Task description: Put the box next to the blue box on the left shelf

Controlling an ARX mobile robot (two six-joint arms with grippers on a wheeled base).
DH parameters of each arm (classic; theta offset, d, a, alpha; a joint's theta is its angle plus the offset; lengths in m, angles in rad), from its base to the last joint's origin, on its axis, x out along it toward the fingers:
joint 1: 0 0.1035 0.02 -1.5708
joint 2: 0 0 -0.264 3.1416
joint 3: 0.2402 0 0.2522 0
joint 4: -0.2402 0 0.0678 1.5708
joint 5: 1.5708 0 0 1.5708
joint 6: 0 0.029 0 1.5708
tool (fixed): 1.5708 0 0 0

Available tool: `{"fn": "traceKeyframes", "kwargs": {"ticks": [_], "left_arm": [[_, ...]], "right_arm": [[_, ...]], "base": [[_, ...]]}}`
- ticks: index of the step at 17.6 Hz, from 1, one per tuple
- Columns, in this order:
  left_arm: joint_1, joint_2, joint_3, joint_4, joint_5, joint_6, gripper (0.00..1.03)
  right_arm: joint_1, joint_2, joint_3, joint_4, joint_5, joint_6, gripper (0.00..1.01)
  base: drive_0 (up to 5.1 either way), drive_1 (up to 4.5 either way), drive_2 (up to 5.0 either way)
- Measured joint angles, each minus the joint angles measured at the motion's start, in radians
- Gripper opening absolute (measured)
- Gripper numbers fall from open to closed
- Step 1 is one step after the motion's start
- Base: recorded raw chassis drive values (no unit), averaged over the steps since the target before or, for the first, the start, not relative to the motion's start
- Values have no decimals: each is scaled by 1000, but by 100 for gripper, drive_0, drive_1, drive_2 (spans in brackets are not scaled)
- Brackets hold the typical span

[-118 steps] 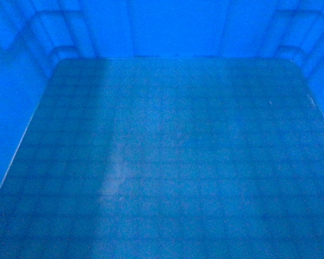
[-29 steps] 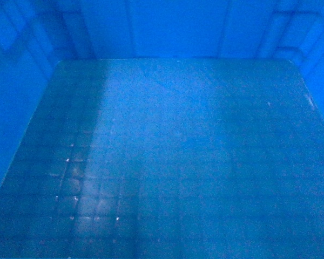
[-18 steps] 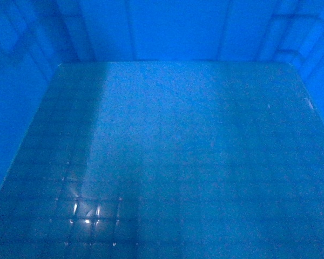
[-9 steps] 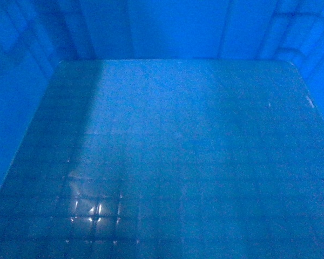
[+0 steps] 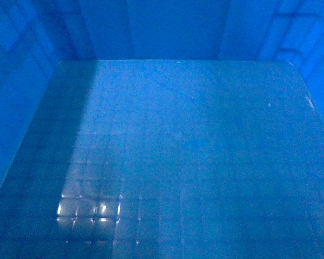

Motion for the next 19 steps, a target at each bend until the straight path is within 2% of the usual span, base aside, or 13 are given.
{"fn": "traceKeyframes", "kwargs": {"ticks": [19], "left_arm": [[0, 0, 0, 1, 0, 0, 8]], "right_arm": [[0, 0, 0, 1, 0, 0, 20]], "base": [[-498, 233, 233]]}}
